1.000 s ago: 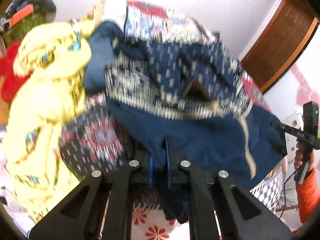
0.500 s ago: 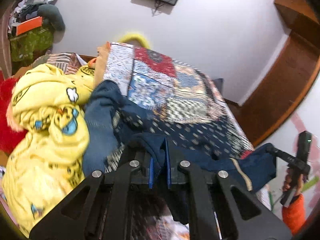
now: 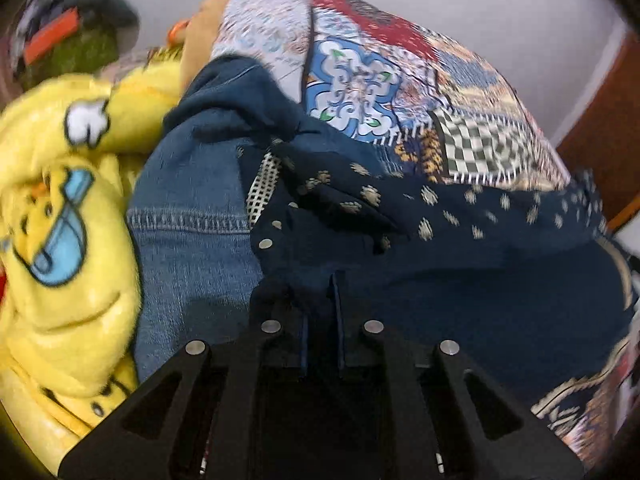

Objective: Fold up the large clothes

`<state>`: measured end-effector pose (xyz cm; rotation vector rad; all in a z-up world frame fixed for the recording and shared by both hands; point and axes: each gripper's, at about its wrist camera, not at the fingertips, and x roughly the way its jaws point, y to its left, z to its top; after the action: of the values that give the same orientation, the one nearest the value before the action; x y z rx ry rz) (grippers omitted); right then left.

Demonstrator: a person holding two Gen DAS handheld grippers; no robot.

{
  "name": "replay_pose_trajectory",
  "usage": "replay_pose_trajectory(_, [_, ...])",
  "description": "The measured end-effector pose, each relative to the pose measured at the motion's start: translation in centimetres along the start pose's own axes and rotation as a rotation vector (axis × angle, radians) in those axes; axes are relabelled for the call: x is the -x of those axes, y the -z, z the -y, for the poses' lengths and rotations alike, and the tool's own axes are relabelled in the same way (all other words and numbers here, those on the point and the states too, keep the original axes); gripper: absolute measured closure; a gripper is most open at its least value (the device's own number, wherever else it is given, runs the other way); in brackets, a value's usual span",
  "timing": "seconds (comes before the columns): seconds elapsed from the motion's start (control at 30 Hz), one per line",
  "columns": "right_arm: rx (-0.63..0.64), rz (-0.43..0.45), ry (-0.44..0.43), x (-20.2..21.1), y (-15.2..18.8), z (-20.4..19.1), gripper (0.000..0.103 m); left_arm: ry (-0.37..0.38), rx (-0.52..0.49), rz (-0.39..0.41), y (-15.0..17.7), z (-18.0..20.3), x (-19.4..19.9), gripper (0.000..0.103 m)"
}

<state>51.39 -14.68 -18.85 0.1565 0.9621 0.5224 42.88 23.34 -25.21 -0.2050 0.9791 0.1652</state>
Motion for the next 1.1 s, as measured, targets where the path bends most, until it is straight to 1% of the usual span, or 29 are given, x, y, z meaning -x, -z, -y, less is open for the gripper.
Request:
replay_pose_trajectory(0.1, [0.001,-0.033,-0.023,0.9,0.2,0.0,0.089,-0.055,-0.135,-0.029,0.6,1.9,1.2,0.089])
replay_pose_trajectory(0.13, [0.006,-0.045,-0.017,1.4,0.4,-0.1,0.088,-0.065,-0.168,-0.04,0.7,2.3,1.7,0.086])
replay_pose_trajectory(0.2, [0.022,-0.048,0.011,2.4,0.7,-0.4,0.085,-0.081,-0.212,-0.034,1.0,3.1,3.0,0.08])
replay_pose_trajectory(0.23, [0.033,-0.04,0.041,2.9,0.8,-0.7,0.078,-0.081,-0.224,-0.02,1.3,3.3,4.2,0.066])
replay_pose_trajectory(0.27, [0.054,-0.02,0.087,4.1,1.3,-1.2,0.066,-0.074,-0.224,-0.004,1.5,3.4,5.2,0.048])
replay_pose_trajectory(0.3, [0.062,-0.005,0.107,4.4,1.4,-1.3,0.061,-0.063,-0.215,0.027,1.8,3.4,6.6,0.042])
replay_pose_trajectory(0.33, [0.072,0.018,0.119,5.3,1.8,-1.9,0.056,-0.054,-0.207,0.057,2.0,3.4,7.7,0.038])
replay_pose_trajectory(0.37, [0.084,0.031,0.11,5.9,2.1,-2.3,0.056,-0.045,-0.204,0.078,2.3,3.5,8.7,0.036])
replay_pose_trajectory(0.43, [0.119,0.022,0.082,7.0,3.1,-3.8,0.056,-0.036,-0.206,0.088,2.8,3.9,9.8,0.032])
replay_pose_trajectory(0.5, [0.152,0.013,0.075,7.3,3.8,-4.9,0.054,-0.03,-0.205,0.089,3.4,4.2,10.3,0.026])
replay_pose_trajectory(0.53, [0.175,0.008,0.076,7.3,4.2,-5.6,0.046,-0.027,-0.207,0.081,3.8,4.5,10.2,0.021])
replay_pose_trajectory(0.57, [0.2,0.003,0.078,7.2,4.8,-6.2,0.039,-0.027,-0.21,0.077,4.1,4.8,10.1,0.02])
replay_pose_trajectory(0.63, [0.249,0.0,0.073,6.7,5.9,-7.3,0.038,-0.032,-0.227,0.054,4.9,5.7,9.0,0.02])
replay_pose_trajectory(0.73, [0.294,-0.039,0.115,5.2,7.2,-8.0,0.038,-0.033,-0.242,0.013,5.7,7.0,7.3,0.02])
replay_pose_trajectory(0.77, [0.3,-0.055,0.131,4.5,7.5,-8.1,0.038,-0.037,-0.245,0.009,5.9,7.2,6.9,0.02])
replay_pose_trajectory(0.83, [0.305,-0.071,0.16,3.3,7.8,-8.1,0.038,-0.07,-0.251,0.015,5.8,7.6,5.8,0.02])
replay_pose_trajectory(0.9, [0.304,-0.082,0.196,2.3,7.6,-8.1,0.038,-0.101,-0.244,0.047,5.4,7.5,5.4,0.02])
replay_pose_trajectory(0.97, [0.297,-0.074,0.236,1.4,6.9,-7.9,0.038,-0.15,-0.233,0.081,4.6,6.8,4.7,0.02])
replay_pose_trajectory(1.07, [0.281,-0.035,0.27,1.1,5.0,-7.0,0.038,-0.179,-0.224,0.07,2.7,5.4,3.3,0.02])
replay_pose_trajectory(1.1, [0.276,-0.025,0.272,1.0,4.5,-6.9,0.038,-0.183,-0.223,0.064,1.8,4.9,2.7,0.018])
